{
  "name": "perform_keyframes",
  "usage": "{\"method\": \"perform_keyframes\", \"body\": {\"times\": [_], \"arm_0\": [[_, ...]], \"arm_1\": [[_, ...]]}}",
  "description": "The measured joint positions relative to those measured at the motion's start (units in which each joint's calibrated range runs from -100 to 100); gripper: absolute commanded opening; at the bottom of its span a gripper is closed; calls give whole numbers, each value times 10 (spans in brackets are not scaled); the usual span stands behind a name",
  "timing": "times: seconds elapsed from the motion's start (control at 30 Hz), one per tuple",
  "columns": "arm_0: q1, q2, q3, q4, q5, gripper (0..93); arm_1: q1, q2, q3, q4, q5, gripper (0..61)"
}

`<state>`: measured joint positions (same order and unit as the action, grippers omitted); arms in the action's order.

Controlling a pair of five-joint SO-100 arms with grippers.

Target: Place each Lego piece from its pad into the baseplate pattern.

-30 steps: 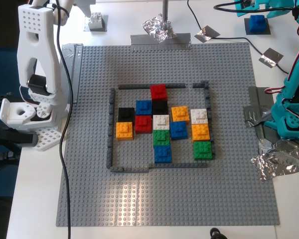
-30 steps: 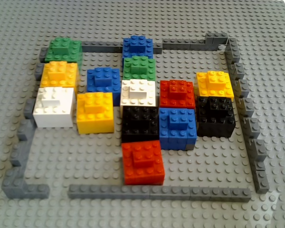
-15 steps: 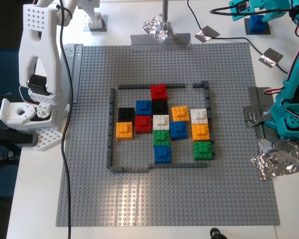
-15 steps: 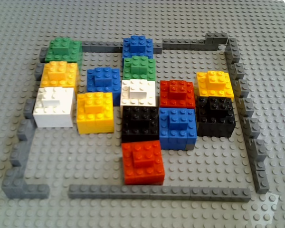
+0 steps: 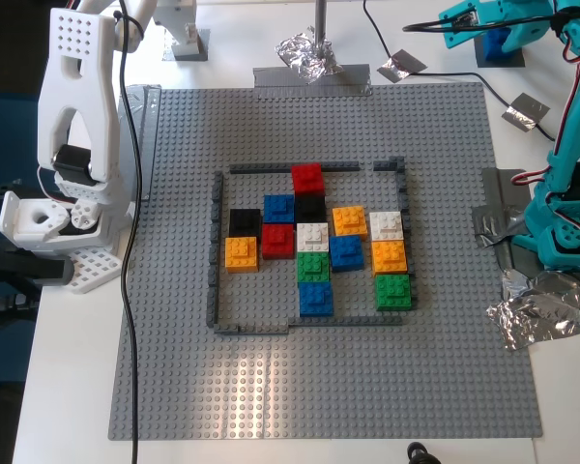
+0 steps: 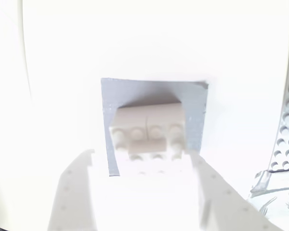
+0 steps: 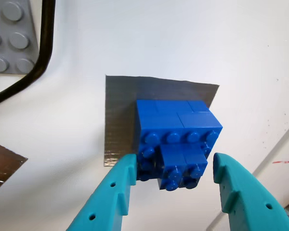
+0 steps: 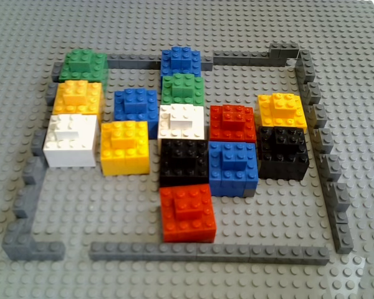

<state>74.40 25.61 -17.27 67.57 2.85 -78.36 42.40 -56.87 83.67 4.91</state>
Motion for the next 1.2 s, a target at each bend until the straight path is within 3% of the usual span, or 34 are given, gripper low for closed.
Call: {"method": "perform_keyframes", "body": {"times": [0.57,1.2], "arm_0": [[-1,5,-22,4,2,68],[-1,5,-24,5,3,33]], "arm_1": [[0,2,-7,-6,4,176],[0,2,-13,-2,15,4]]}}
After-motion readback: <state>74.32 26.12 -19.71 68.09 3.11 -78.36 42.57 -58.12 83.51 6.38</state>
